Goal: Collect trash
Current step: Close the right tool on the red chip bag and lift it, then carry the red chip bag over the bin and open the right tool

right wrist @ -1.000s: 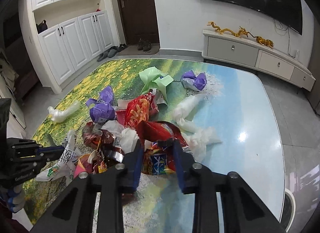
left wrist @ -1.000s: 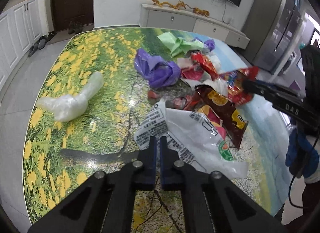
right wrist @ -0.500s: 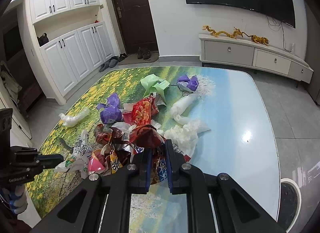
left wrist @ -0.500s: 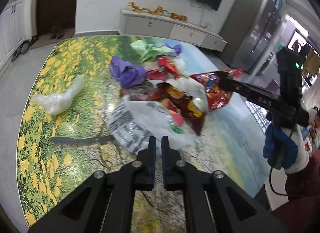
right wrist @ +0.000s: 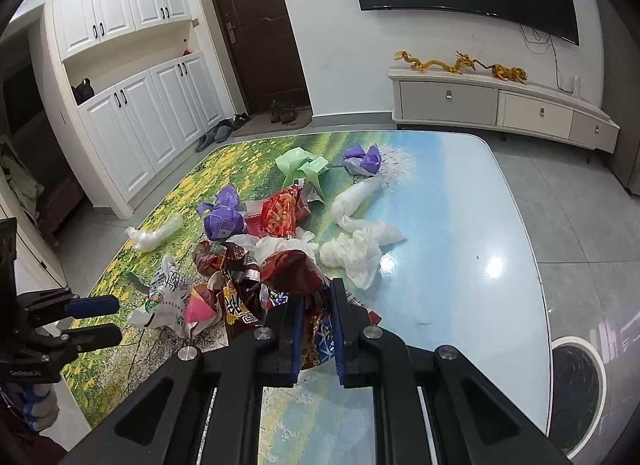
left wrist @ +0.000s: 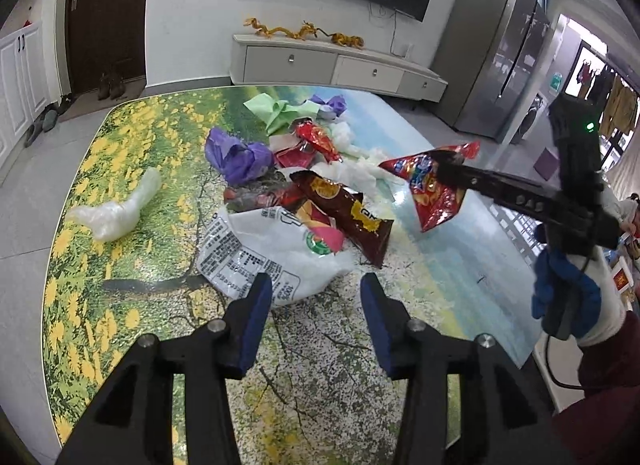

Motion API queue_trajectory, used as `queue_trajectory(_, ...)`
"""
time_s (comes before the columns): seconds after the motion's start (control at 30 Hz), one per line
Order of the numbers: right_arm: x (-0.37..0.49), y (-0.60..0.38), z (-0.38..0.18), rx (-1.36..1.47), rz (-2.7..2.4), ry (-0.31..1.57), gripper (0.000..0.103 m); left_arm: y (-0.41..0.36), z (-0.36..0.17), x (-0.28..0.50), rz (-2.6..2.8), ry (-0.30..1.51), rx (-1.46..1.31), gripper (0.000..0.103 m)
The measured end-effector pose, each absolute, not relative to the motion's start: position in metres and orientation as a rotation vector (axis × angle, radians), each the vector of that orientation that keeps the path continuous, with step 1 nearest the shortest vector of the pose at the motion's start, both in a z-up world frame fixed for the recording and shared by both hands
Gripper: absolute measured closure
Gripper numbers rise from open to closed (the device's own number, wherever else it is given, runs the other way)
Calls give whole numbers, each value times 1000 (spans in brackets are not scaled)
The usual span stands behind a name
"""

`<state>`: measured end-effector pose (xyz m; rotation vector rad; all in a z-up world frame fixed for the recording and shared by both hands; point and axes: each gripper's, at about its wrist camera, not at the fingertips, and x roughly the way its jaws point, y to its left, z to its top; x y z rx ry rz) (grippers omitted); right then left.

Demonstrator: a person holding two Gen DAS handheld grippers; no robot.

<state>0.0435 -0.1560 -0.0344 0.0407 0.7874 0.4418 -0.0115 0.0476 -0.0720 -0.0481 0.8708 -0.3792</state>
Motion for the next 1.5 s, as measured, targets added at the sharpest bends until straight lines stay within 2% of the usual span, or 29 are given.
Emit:
queue_trajectory(0.17, 38, -161, -30, 47, 438, 776, 91, 30, -82, 3, -303, 875, 45, 60)
queue_trajectory(0.27, 34, -164, -26, 45, 436, 767, 91, 34, -87, 13, -251, 887, 30, 88)
queue_trajectory(0.47, 26, -177, -20, 61, 430, 747, 91, 50, -64, 4, -203, 809, -2, 95)
queue_trajectory(0.67, 21, -217, -8, 124, 381, 696, 91, 20, -20, 11, -329, 742, 13, 95)
queue_trajectory(0.8, 14, -269, -3, 168, 267, 659, 91, -40, -2, 36, -508, 747, 18, 95)
queue_trajectory(0.93, 9, -338, -15, 231, 102, 663, 91, -136, 2, 63, -702, 776, 72, 95)
queue_trajectory(1.13, 12, -429, -71, 302, -114, 776, 91, -272, -34, 102, -896, 925, 138, 92)
queue_trajectory(1.33, 23, -489, -130, 346, -228, 890, 91, -366, -87, 136, -994, 1085, 167, 91)
queue_trajectory(1.4, 24, -502, -144, 369, -253, 915, 90, -384, -99, 142, -1001, 1117, 175, 81)
queue_trajectory(1.47, 22, -514, -155, 388, -274, 936, 79, -394, -110, 147, -1014, 1147, 152, 75)
queue_trajectory(1.5, 21, -518, -158, 393, -284, 943, 67, -395, -113, 146, -1018, 1152, 141, 75)
